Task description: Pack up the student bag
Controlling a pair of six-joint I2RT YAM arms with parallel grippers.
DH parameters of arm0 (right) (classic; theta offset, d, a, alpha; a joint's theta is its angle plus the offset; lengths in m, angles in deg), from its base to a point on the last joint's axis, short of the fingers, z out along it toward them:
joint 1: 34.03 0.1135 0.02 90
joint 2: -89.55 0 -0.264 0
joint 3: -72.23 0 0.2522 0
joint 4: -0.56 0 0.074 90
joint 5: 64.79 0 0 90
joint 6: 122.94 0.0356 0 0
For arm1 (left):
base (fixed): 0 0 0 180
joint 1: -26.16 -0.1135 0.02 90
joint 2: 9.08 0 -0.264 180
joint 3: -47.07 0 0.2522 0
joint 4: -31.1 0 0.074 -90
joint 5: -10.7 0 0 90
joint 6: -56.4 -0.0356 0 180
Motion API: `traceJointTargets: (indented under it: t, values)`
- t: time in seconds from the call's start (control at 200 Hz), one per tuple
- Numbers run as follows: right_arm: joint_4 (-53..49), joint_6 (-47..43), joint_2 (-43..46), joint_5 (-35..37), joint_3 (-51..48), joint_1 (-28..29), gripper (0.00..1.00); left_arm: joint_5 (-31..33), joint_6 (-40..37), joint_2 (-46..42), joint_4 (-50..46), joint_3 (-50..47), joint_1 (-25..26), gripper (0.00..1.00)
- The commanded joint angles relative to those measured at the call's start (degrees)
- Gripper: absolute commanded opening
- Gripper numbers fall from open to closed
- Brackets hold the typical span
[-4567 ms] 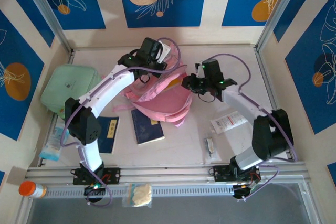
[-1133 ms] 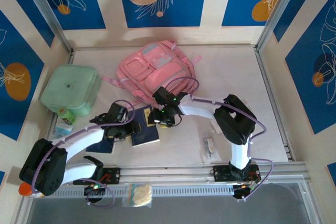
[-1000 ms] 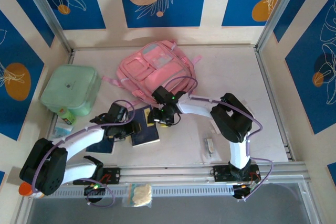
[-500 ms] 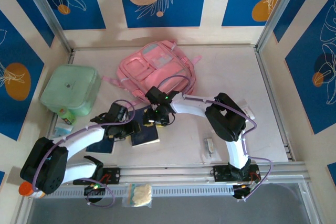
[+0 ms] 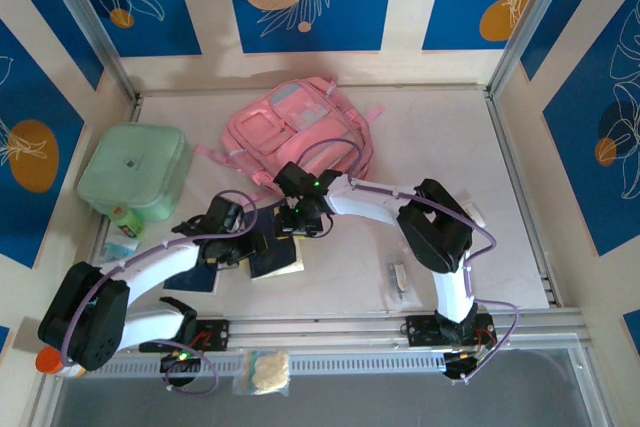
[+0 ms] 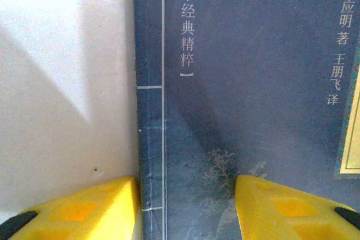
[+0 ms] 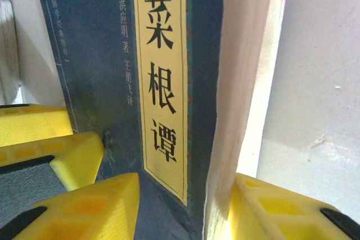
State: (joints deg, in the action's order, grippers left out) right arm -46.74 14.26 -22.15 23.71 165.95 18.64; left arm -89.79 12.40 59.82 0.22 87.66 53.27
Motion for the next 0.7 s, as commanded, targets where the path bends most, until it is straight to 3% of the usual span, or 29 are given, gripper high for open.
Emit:
traceJointTargets:
  t: [0.0,0.36,0.575,0.695]
  values:
    - [0.91,-0.79,3.04,-3.6,0.96,0.1,0.41,1.25,-0.47,0.7,-3.01,-1.25,-0.26,0.5]
    - [2.53,-1.28,3.33,-7.46,-0.67,-1.42,0.23,0.64,-0.47,0.6,-2.27,-1.26,-0.26,0.51]
    - [2.7,-1.32,2.89,-8.17,-1.19,-1.78,0.2,0.42,-0.56,0.2,-2.6,-0.73,-0.22,0.51]
    - [2.54,-1.5,3.8,-7.86,-1.44,-1.92,0.1,0.72,-0.47,-0.5,-3.22,-0.5,-0.22,0.51]
